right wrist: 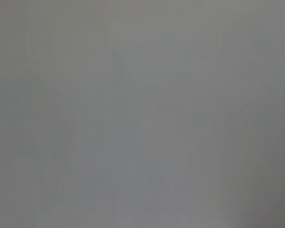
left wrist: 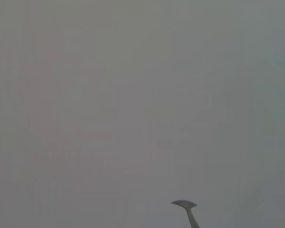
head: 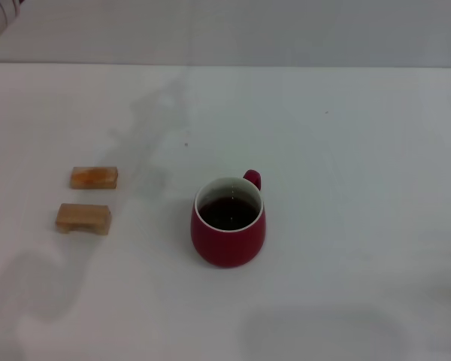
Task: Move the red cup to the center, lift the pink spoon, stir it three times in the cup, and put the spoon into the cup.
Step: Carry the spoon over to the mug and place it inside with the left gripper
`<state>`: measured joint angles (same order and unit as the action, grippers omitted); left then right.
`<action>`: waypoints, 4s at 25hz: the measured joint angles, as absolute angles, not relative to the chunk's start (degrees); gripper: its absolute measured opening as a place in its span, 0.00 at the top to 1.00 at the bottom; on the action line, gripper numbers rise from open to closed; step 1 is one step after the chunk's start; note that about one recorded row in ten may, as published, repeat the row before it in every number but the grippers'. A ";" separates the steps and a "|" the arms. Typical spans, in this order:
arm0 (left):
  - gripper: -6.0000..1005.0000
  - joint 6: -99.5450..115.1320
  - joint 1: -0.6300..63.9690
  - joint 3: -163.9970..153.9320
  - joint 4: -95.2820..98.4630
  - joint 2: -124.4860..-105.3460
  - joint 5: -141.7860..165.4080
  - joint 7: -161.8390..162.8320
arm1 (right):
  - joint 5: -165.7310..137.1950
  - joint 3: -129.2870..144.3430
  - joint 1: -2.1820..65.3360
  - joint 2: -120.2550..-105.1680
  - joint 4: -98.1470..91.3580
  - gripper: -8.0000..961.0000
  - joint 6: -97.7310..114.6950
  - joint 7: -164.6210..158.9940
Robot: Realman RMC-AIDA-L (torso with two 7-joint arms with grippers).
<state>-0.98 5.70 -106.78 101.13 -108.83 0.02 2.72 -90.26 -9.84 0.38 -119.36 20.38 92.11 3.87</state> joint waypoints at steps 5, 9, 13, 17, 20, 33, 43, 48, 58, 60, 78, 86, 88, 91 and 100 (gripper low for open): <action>0.82 10.96 2.80 -106.29 99.76 -109.98 -0.39 4.55 | -90.26 -9.84 0.44 -119.35 20.24 0.99 92.00 3.87; 0.82 25.79 0.66 -103.66 95.76 -109.12 0.37 17.25 | -90.26 -9.84 0.46 -119.35 20.13 0.99 91.85 3.87; 0.82 33.79 0.37 -98.65 91.15 -110.37 6.34 26.04 | -90.26 -9.60 0.37 -119.35 20.07 0.99 91.84 3.87; 0.82 42.52 -0.13 -94.07 85.82 -117.30 16.51 17.95 | -90.26 -9.30 0.33 -119.35 20.05 0.99 92.02 3.85; 0.82 47.21 0.49 -94.56 81.38 -118.46 16.16 7.99 | -90.26 -9.12 0.44 -119.35 20.03 0.99 91.85 3.32; 0.82 59.12 5.65 -106.91 67.20 -118.42 -1.57 -39.42 | -90.20 -8.43 0.82 -119.35 19.47 0.99 91.75 2.46; 0.82 25.82 2.65 -109.91 88.17 -118.05 -6.88 -31.20 | -90.09 -8.44 1.22 -119.35 19.67 0.99 91.66 2.46; 0.82 12.64 3.98 -106.61 94.13 -116.45 -6.68 -17.10 | -90.10 -8.44 1.23 -119.35 19.69 0.99 91.64 2.46; 0.82 -2.13 8.21 -106.66 102.26 -105.81 -6.55 2.20 | -90.22 -8.44 1.08 -119.36 19.69 0.99 91.58 2.46; 0.82 -5.36 8.05 -106.52 104.23 -106.28 -6.75 -0.77 | -90.24 -8.44 1.05 -119.35 19.69 0.99 91.61 2.46; 0.82 -39.94 14.52 -90.68 111.20 -110.44 -38.99 -32.06 | -90.26 -8.35 0.79 -119.36 19.57 0.99 92.08 2.46; 0.82 -70.32 21.47 -71.26 114.15 -117.64 -48.82 -46.90 | -90.01 -8.35 0.23 -119.36 19.73 0.99 92.94 2.46; 0.82 -71.88 21.44 -70.88 115.09 -117.67 -48.45 -46.96 | -89.95 -8.35 0.22 -119.36 19.78 0.99 93.29 2.46; 0.82 -74.83 21.62 -70.63 115.29 -117.67 -47.88 -47.31 | -89.89 -8.35 0.16 -119.36 19.94 0.99 93.92 2.46; 0.82 -83.71 22.20 -71.15 116.99 -117.77 -47.53 -48.93 | -88.67 -8.97 -0.33 -119.44 19.94 0.99 96.31 2.46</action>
